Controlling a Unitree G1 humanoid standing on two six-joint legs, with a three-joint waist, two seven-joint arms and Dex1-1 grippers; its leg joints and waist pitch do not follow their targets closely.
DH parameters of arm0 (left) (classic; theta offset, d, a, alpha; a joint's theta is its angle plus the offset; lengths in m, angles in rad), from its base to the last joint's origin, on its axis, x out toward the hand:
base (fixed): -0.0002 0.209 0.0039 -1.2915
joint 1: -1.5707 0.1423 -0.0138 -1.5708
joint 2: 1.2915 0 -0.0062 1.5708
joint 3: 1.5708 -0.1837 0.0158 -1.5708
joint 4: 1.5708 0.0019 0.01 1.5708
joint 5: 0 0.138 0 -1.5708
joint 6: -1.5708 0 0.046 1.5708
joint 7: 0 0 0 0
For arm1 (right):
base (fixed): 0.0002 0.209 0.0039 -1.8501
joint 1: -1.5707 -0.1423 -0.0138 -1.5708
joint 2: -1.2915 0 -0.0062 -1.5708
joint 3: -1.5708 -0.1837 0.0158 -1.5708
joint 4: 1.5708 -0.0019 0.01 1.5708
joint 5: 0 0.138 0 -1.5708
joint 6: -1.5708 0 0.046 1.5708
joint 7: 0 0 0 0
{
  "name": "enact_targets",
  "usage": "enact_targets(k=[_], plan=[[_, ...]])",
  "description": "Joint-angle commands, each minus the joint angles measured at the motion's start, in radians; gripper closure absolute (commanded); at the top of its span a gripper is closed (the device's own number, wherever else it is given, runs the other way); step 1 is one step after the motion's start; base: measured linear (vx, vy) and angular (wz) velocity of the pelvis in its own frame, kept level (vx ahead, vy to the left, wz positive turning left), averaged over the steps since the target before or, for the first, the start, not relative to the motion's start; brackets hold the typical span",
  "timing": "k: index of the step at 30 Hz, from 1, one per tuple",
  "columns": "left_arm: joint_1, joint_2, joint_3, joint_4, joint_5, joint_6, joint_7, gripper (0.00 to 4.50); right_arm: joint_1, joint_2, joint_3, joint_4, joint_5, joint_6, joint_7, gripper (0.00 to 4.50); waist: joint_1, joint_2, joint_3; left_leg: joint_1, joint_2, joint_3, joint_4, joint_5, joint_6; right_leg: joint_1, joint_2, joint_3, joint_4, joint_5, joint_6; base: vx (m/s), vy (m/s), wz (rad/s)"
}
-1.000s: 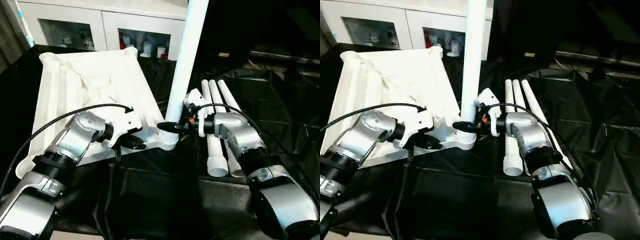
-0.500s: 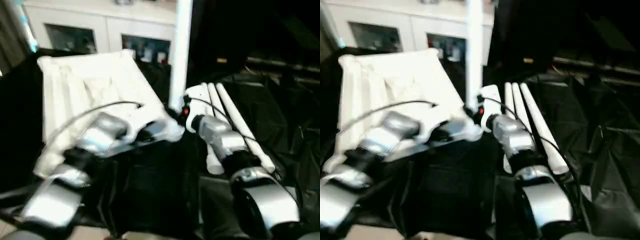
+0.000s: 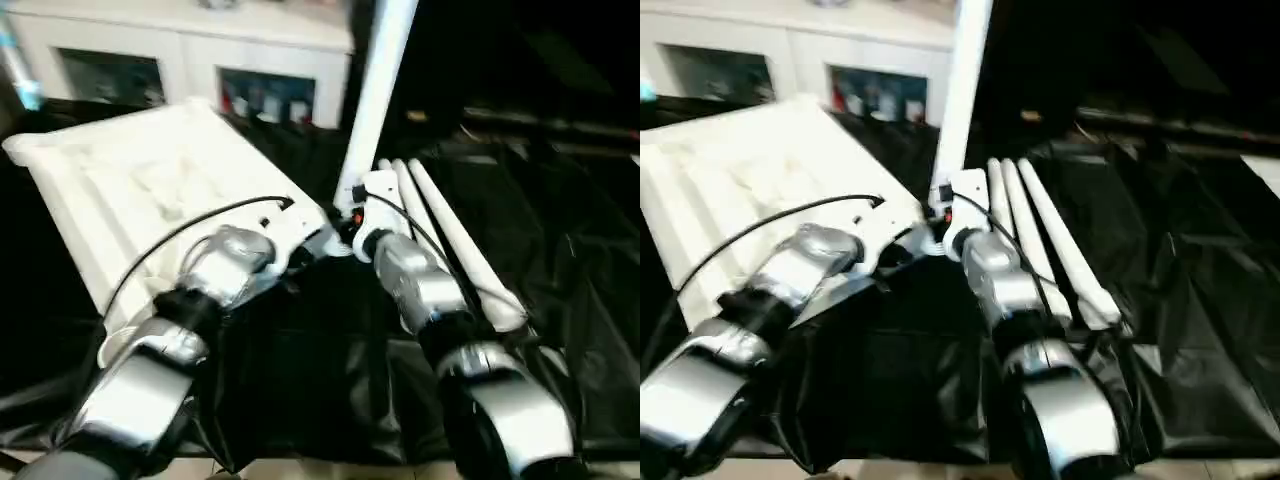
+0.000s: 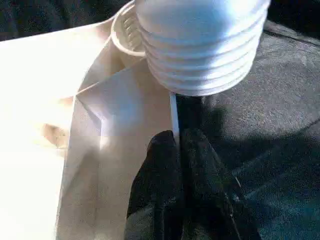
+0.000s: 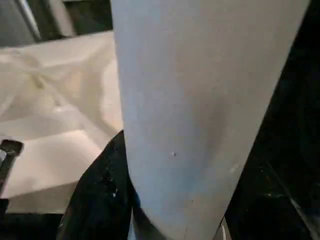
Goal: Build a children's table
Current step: Insert table leg to table base
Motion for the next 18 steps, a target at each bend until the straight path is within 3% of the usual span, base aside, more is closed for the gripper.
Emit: enact_targets(k=[1,4,5,6,8,9,10,12,13,15,18], plan=[[0.021,0.018,-0.028,-0.078,-0.003,-0.083,-0.070,4.50,0.064,-0.029,0.002,0.020,0.011,0.048,0.064,2.62,0.004,0.021,-0.043,0.022,0.077,-0.032,-0.084,-0.399,-0.029,0.013,-0.086,0.067,-0.070,-0.277,-0.160,0.000,0.000,0.00],[0.067,0.045,-0.037,-0.145,-0.038,-0.112,-0.146,4.50,0.090,-0.054,-0.007,-0.033,0.034,0.052,0.126,2.62,0.012,0.015,-0.047,0.017,0.079,-0.026,-0.079,-0.334,-0.013,0.017,-0.089,0.073,-0.063,-0.252,-0.166,0.022,-0.015,0.02],[0.088,0.062,-0.042,-0.177,-0.050,-0.131,-0.178,4.50,0.100,-0.064,-0.013,-0.068,0.054,0.059,0.157,2.62,0.021,0.015,-0.048,0.020,0.078,-0.021,-0.075,-0.300,-0.003,0.014,-0.086,0.073,-0.059,-0.218,-0.173,0.065,-0.046,0.06],[0.117,0.092,-0.049,-0.225,-0.061,-0.155,-0.210,4.50,0.114,-0.089,-0.016,-0.141,0.087,0.081,0.218,2.62,0.027,0.010,-0.052,0.022,0.080,-0.017,-0.071,-0.253,0.011,0.019,-0.083,0.073,-0.046,-0.159,-0.189,0.080,-0.051,0.09],[0.124,0.099,-0.049,-0.235,-0.062,-0.161,-0.217,4.50,0.119,-0.095,-0.016,-0.161,0.095,0.087,0.234,2.62,0.032,0.014,-0.061,0.021,0.076,-0.006,-0.059,-0.114,0.039,0.023,-0.074,0.072,-0.019,0.043,-0.230,0.098,-0.048,0.07],[0.139,0.120,-0.038,-0.269,-0.085,-0.129,-0.266,3.93,0.127,-0.115,-0.012,-0.216,0.119,0.115,0.278,2.62,0.034,0.004,-0.062,0.016,0.070,0.002,-0.050,-0.040,0.070,0.027,-0.070,0.072,-0.004,0.158,-0.253,0.090,-0.038,0.06],[0.144,0.131,-0.035,-0.284,-0.095,-0.118,-0.285,3.93,0.129,-0.124,-0.009,-0.233,0.124,0.124,0.293,2.62,0.037,0.003,-0.062,0.015,0.070,0.003,-0.048,-0.017,0.081,0.029,-0.070,0.073,0.001,0.192,-0.262,0.067,-0.027,0.02],[0.163,0.186,-0.010,-0.355,-0.139,-0.086,-0.366,3.87,0.132,-0.168,0.002,-0.302,0.146,0.173,0.362,2.62,0.038,-0.004,-0.078,0.006,0.060,0.002,-0.029,0.118,0.134,0.041,-0.065,0.070,0.029,0.383,-0.282,0.059,-0.024,0.01],[0.163,0.186,-0.010,-0.355,-0.139,-0.086,-0.366,3.72,0.132,-0.168,0.002,-0.302,0.146,0.173,0.362,2.62,0.038,-0.004,-0.077,0.006,0.058,0.002,-0.027,0.143,0.148,0.037,-0.063,0.069,0.032,0.421,-0.288,0.000,0.000,0.00],[0.164,0.214,0.017,-0.383,-0.167,-0.069,-0.400,3.57,0.132,-0.189,0.005,-0.330,0.159,0.198,0.394,2.62,0.036,0.000,-0.072,0.002,0.062,0.002,-0.025,0.129,0.169,0.036,-0.066,0.067,0.031,0.406,-0.297,0.000,0.000,0.00],[0.139,0.246,0.089,-0.407,-0.248,-0.007,-0.443,3.35,0.134,-0.219,0.015,-0.364,0.172,0.230,0.435,2.62,0.033,0.001,-0.068,0.003,0.067,0.002,-0.028,0.071,0.141,0.034,-0.063,0.066,0.024,0.291,-0.295,0.000,0.000,0.00]])
